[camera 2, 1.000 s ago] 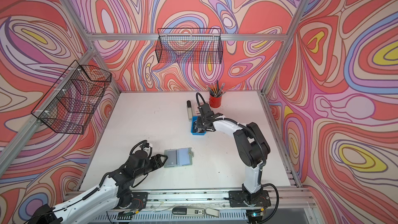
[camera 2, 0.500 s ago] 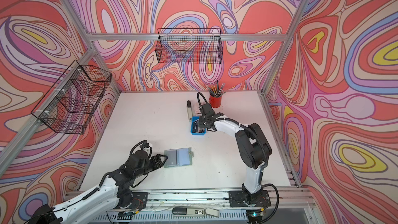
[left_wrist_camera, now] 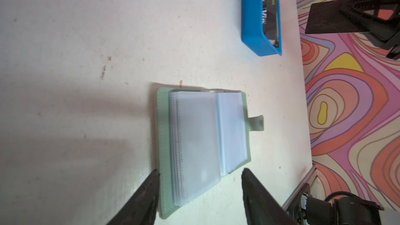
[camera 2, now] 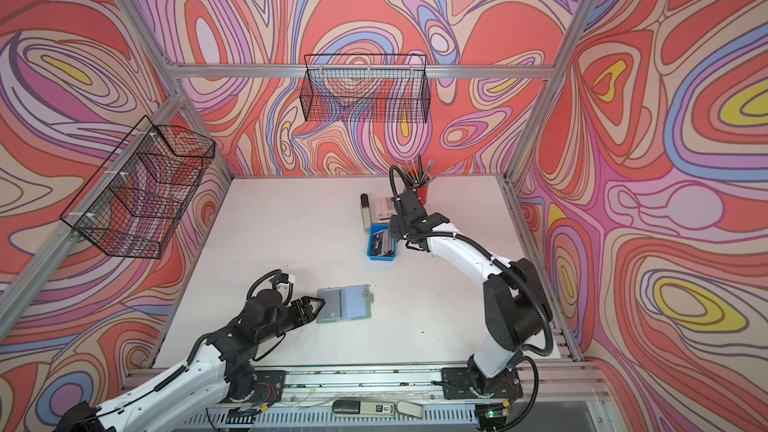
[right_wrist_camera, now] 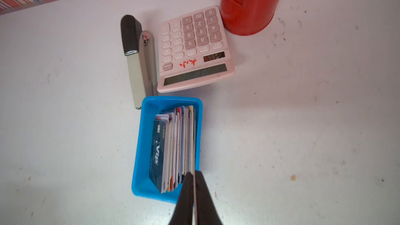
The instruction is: Put the credit cards into the card holder
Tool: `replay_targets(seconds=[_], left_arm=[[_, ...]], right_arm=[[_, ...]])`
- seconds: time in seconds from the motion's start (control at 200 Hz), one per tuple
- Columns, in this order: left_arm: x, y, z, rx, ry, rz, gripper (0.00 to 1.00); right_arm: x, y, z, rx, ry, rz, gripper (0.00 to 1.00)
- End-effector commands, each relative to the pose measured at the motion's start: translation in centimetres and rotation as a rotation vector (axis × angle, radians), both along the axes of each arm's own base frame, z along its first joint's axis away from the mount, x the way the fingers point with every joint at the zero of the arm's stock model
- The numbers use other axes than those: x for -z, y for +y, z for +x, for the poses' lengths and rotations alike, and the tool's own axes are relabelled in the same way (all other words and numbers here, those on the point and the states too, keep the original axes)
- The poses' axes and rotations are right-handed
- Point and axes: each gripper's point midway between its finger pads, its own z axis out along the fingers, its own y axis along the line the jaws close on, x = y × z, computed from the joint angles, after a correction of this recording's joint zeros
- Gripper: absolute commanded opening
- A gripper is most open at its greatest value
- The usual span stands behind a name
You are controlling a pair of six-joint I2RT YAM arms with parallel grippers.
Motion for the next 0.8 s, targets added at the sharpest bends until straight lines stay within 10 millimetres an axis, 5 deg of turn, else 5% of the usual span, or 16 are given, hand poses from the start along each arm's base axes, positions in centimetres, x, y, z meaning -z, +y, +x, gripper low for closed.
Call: replay_targets(seconds=[0.0,0.2,0.416,0.551,0.796], left_arm=[[-4.9,-1.4,0.5,0.052,-0.118,-0.107,0.59],[-10.6,-3.0,0.3,0.137,-0.337,-0.275,0.56],[-14.3,-4.5,0.0,0.221,-0.460,-0.405,0.53],[-14.6,-5.3,0.7,0.233,-0.451,-0.406,0.51],[-15.4,-6.0,0.8,0.267,-0.470,-0.456,0.25]], right_arm=[[-2.9,1.2,-2.8,-0.069,-0.019,0.161,0.00],[-7.4,7.7,-9.9,-0.338,-0.133,0.606,0.00],[-8.1,13.4,-15.3,-0.490,-0.148,0.812,0.00],[-7.6,15.5,-17.1,-0.551,-0.104,0.870,0.00],[-7.5,15.6,-17.5,-0.546,-0.103,0.873,0.00]])
